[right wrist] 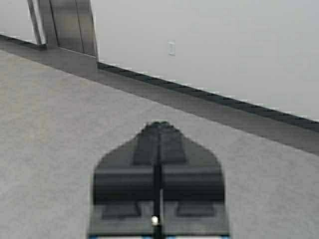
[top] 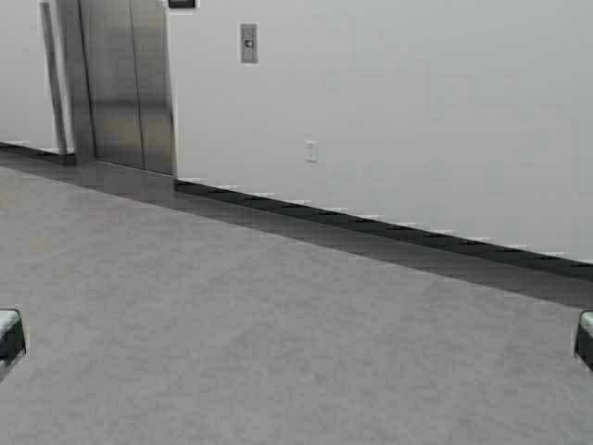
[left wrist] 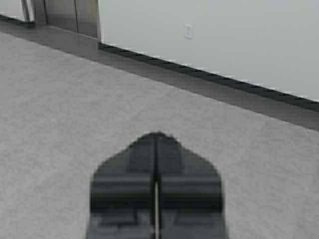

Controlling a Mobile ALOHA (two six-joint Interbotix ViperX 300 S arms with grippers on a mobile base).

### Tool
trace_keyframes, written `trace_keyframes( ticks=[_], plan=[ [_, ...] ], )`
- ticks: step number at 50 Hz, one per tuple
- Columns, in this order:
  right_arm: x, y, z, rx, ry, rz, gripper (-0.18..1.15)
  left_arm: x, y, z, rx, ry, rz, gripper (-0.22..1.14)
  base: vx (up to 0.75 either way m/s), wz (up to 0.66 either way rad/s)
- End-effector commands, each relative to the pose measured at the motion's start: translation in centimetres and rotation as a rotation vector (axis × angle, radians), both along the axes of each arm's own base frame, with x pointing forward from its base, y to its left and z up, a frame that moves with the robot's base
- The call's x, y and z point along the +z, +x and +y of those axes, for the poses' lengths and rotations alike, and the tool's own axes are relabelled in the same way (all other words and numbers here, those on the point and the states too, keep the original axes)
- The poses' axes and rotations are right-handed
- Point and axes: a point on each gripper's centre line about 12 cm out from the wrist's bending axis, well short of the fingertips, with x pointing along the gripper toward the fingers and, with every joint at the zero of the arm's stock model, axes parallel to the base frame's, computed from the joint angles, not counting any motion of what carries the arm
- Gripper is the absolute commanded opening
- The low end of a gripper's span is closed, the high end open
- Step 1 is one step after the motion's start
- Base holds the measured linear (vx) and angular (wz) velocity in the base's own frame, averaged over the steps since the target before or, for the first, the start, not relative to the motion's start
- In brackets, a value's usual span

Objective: Navigate to elevator, push the call button, then enter the elevator

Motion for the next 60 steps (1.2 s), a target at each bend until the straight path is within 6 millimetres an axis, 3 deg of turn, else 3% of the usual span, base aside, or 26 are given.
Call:
trace_keyframes(
  ticks=[1,31,51,60],
  plan=[
    [0.7,0.0,0.0,0.002,0.001,-0.026,0.05,1.2,0.0,0.0,0.001,-0.002,-0.043,0.02,0.81,0.11],
    [0.6,0.0,0.0,0.002,0.001,-0.025,0.05,0.9,-0.3,0.0,0.001,-0.005,-0.04,0.03,0.79,0.07],
    [0.7,-0.5,0.0,0.001,0.001,-0.042,0.05,0.4,0.6,0.0,0.001,-0.002,-0.005,0.03,0.75,0.19],
    [1.1,-0.6,0.0,0.002,0.003,-0.057,0.05,1.7,-0.1,0.0,0.001,-0.003,-0.064,0.03,0.69,0.06]
  ],
)
